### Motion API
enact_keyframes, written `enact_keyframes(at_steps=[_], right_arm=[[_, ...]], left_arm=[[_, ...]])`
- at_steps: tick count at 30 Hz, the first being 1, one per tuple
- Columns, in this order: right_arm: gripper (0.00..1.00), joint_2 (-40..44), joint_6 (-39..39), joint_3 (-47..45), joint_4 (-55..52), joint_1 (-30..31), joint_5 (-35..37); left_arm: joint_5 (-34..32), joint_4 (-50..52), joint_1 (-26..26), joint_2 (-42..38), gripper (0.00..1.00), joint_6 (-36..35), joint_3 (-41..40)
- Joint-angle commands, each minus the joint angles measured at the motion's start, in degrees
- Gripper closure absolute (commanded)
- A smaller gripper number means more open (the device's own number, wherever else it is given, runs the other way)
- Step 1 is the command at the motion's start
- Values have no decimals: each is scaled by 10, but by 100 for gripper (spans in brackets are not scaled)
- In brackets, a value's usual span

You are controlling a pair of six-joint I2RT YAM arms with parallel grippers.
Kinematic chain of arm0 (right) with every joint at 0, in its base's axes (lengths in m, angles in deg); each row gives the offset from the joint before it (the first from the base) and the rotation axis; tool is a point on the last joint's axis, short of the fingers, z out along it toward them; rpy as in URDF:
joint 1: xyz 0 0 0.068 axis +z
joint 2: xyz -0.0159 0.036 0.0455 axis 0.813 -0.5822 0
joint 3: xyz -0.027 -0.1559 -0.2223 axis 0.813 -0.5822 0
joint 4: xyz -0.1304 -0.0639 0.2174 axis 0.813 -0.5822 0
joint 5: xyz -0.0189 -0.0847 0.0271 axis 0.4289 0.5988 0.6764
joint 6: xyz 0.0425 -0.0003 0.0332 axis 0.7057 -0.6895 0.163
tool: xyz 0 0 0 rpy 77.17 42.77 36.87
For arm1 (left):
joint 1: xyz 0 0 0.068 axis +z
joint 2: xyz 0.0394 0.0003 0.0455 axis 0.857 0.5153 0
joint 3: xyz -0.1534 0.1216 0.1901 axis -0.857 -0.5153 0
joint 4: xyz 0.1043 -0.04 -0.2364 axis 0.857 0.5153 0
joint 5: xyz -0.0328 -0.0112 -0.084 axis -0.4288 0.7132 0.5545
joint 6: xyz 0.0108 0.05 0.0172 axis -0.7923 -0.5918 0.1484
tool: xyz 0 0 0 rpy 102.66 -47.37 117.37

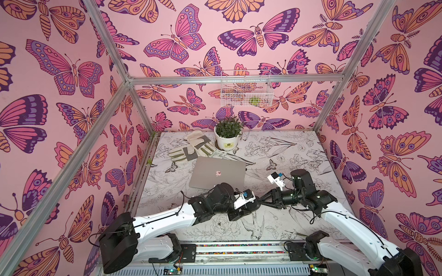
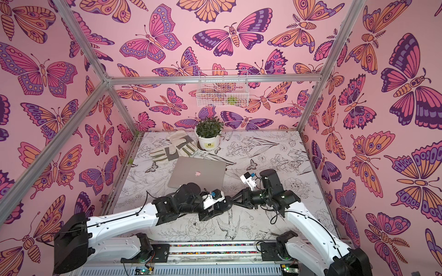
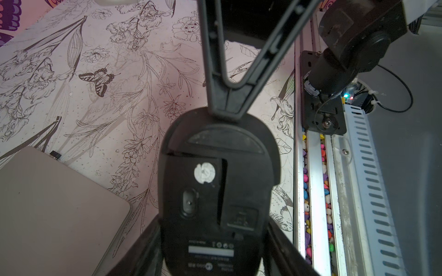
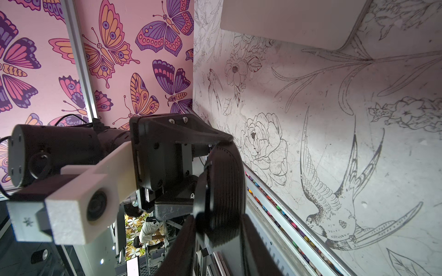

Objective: Insert the wireless mouse receiver into the laptop
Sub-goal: Close the lid on the mouse.

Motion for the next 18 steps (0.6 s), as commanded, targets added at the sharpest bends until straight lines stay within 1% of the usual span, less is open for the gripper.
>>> enact_keyframes(at_steps=[1,3,6,11,14,18], right_arm=[[68,4,0,-1,4,4,6],[65,7,-9,4,-5,4,8],[58,16,-42,22,-41,4,20],[48,29,-100,51,-113,4,58],[43,39,-102,52,-117,7,66],[40,38,-97,48,-108,26,75]], left_arm=[[4,-6,-4,-2,50,1,13],[2,-6,-4,-5,50,1,10],[1,1,-5,-8,50,2,8],[-8,43,-4,1,51,4,24],[-14,60,-4,8,51,10,35],[-14,58,-4,11,51,18,42]])
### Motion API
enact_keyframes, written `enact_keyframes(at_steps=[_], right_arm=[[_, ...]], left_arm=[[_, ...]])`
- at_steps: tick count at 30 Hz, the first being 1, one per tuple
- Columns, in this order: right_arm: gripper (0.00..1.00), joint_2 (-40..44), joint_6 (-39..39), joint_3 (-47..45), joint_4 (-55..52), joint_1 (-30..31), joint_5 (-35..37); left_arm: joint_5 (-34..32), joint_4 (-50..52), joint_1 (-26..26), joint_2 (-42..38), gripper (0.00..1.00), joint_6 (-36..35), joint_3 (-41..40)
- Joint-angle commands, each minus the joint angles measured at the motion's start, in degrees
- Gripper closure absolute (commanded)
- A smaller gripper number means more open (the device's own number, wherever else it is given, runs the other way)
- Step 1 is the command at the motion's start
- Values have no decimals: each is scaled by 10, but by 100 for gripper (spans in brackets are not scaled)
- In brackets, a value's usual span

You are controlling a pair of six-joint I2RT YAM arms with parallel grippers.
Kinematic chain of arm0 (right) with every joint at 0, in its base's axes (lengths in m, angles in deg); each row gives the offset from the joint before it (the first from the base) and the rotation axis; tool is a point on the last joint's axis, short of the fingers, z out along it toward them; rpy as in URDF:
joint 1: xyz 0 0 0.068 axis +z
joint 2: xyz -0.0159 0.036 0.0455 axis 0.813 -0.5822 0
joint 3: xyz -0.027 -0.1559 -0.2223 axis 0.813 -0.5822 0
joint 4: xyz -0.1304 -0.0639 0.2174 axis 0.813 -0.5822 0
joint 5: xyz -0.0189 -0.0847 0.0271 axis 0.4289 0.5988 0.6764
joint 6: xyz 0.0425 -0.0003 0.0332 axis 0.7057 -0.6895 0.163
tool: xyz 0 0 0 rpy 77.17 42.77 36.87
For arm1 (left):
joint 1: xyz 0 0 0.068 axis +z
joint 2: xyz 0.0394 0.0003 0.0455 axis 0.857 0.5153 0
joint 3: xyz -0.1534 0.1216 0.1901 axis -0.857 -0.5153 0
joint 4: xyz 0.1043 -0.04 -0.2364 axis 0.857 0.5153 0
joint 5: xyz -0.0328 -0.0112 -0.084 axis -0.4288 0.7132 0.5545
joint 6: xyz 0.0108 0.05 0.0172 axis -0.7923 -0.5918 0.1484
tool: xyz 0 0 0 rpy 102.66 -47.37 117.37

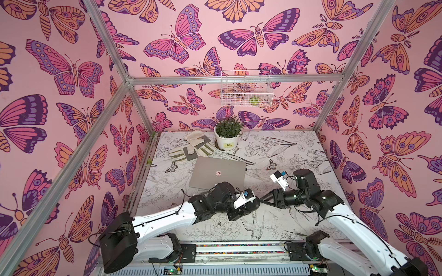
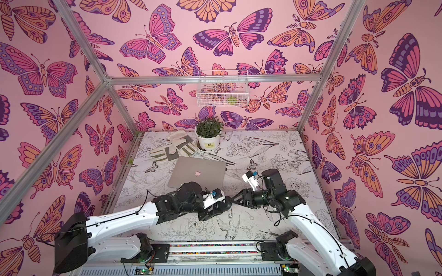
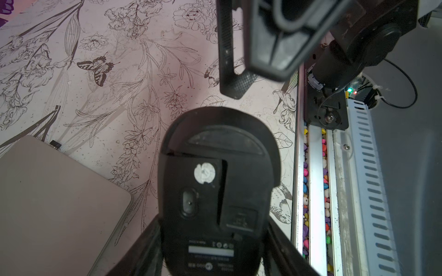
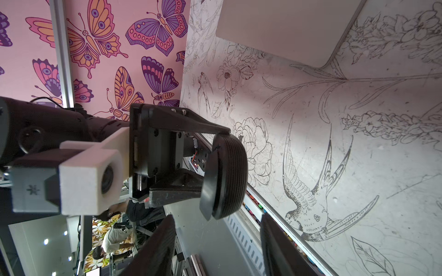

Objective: Insert the wireless mouse receiver into the laptop
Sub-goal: Close the lid on the mouse.

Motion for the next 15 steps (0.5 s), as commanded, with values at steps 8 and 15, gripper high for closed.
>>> enact_keyframes(at_steps=[8,15], right_arm=[[39,-19,-11,22,-5,50,52],[44,-32,10,19,17,50,59]], left_arm=[[3,11,-5,6,51,7,24],[7,18,-7,0,52,2,22]])
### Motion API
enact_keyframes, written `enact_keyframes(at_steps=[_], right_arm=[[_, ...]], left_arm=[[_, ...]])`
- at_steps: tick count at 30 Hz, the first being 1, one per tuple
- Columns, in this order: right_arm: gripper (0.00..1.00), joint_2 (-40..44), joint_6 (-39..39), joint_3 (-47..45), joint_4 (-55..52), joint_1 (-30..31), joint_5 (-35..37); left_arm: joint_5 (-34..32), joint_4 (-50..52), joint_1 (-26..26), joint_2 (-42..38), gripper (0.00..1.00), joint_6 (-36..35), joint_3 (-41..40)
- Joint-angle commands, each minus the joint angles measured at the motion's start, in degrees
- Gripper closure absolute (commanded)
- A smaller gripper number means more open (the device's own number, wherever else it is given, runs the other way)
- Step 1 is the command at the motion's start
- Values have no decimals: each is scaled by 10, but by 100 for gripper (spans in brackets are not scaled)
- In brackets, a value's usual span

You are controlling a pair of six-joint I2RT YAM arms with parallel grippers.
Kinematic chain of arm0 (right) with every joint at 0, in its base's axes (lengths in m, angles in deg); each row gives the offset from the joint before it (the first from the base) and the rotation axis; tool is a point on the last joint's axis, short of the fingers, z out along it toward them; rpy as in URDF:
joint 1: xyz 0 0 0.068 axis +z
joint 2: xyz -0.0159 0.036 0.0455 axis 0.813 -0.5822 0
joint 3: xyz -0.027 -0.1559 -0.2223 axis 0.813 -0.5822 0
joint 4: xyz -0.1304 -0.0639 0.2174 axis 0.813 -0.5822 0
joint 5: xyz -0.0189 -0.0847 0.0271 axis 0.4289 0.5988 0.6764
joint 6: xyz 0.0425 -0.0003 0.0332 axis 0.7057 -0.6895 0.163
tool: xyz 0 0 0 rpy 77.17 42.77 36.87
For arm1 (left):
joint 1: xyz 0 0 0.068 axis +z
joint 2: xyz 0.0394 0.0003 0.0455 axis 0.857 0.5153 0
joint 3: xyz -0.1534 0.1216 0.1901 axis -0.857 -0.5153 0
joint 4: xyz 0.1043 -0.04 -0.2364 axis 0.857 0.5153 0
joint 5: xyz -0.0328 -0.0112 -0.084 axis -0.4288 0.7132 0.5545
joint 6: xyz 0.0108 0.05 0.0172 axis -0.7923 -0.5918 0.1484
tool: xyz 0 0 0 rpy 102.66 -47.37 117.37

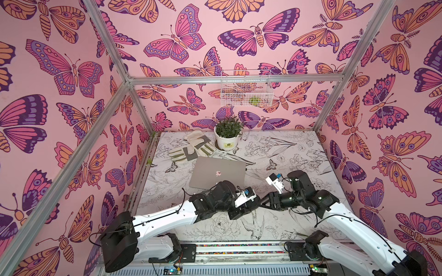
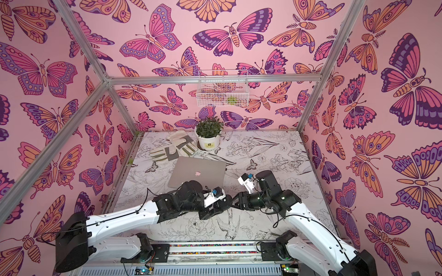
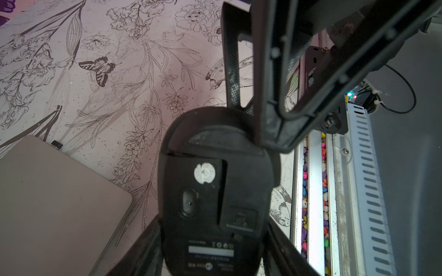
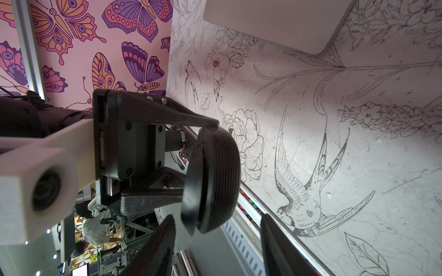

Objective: Insert the wireless mouse receiver into the laptop
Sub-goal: Close the lid on the mouse.

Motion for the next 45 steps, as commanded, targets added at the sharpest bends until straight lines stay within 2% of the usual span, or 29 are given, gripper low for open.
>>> enact_keyframes(at_steps=[1,11,24,35,45], right_arm=[[46,-7,10,16,18,4,12],[51,-20,25,21,44,5,3],[52,-4,22,20,28,6,4],[68,-7,24,23,27,7,8],[69,-22,-13,50,-18,7,7]], left_arm=[[6,8,-7,-5,52,-1,11],[3,11,-11,-4,52,-9,18],[-7,14,-11,5,52,-2,21],[-3,16,-11,3,52,-1,23],[6,29,-11,-8,52,-21,26]])
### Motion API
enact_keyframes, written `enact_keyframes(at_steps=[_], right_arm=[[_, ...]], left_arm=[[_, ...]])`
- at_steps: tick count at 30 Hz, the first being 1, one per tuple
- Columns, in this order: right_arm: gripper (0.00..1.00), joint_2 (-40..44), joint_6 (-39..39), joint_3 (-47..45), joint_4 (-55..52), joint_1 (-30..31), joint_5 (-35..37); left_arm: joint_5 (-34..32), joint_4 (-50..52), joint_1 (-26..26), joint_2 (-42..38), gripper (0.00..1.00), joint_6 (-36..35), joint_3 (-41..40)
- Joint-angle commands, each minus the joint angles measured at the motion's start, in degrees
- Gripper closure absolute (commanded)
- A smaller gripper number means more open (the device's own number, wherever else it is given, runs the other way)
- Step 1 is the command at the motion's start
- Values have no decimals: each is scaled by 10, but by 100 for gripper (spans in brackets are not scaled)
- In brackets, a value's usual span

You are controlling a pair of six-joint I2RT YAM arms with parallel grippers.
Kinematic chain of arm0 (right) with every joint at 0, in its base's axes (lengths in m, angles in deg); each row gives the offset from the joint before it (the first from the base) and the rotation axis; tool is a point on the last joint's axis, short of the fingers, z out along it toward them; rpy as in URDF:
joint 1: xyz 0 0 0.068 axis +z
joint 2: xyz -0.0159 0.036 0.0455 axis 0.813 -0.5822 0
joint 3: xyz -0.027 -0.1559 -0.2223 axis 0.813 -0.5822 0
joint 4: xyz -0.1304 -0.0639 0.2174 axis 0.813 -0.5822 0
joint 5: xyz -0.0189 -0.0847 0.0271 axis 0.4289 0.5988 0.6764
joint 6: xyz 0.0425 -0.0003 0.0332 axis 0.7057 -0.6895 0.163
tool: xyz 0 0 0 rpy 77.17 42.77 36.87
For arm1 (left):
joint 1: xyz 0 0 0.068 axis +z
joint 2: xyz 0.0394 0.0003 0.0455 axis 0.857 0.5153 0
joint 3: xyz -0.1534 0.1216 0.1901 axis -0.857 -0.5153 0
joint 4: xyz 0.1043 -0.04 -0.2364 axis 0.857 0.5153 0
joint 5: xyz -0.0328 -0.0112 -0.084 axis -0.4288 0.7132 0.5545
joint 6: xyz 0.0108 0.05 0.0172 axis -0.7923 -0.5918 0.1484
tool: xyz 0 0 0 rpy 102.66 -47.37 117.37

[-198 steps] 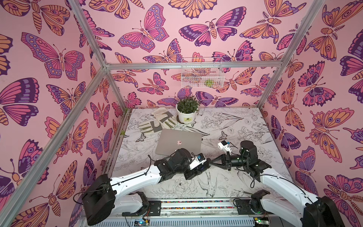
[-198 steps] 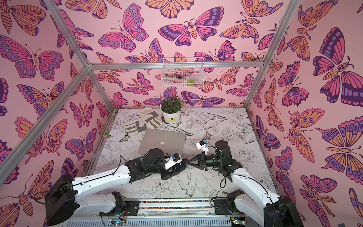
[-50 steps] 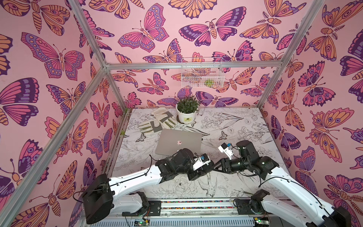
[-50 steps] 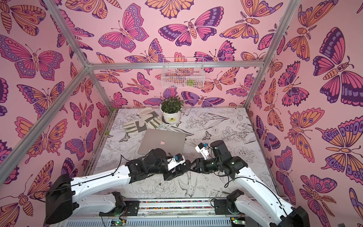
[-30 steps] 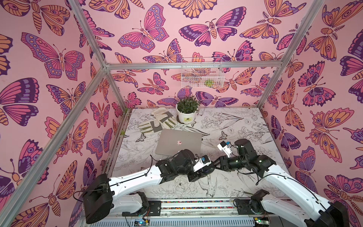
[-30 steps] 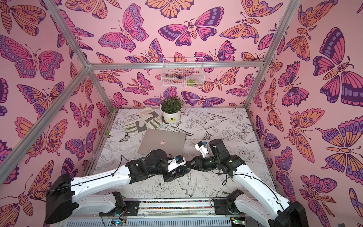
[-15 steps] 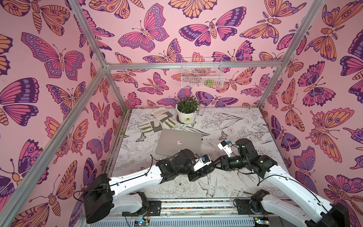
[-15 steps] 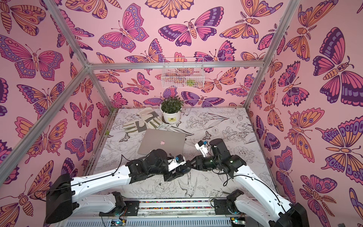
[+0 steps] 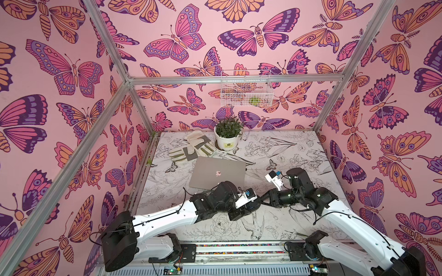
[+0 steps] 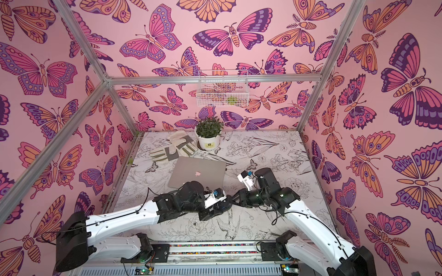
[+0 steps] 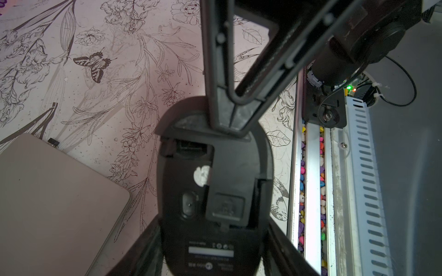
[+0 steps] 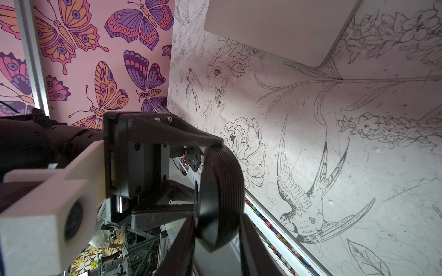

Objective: Insert the wireless mouse receiver into the laptop
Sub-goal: Close the lid on the mouse.

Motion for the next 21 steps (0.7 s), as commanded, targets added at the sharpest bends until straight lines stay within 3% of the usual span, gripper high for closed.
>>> enact_keyframes(at_steps=[1,13,21], right_arm=[[69,-4,-23,24,-17,6,-1],[66,1,-26,25,-18,10,4],[76,1,-35,34,-29,10,14]], left_arm=[[15,6,-2,-10,52,-16,15],[5,54,-1,7,52,-24,65],[8,90,-2,19,52,-46,86]])
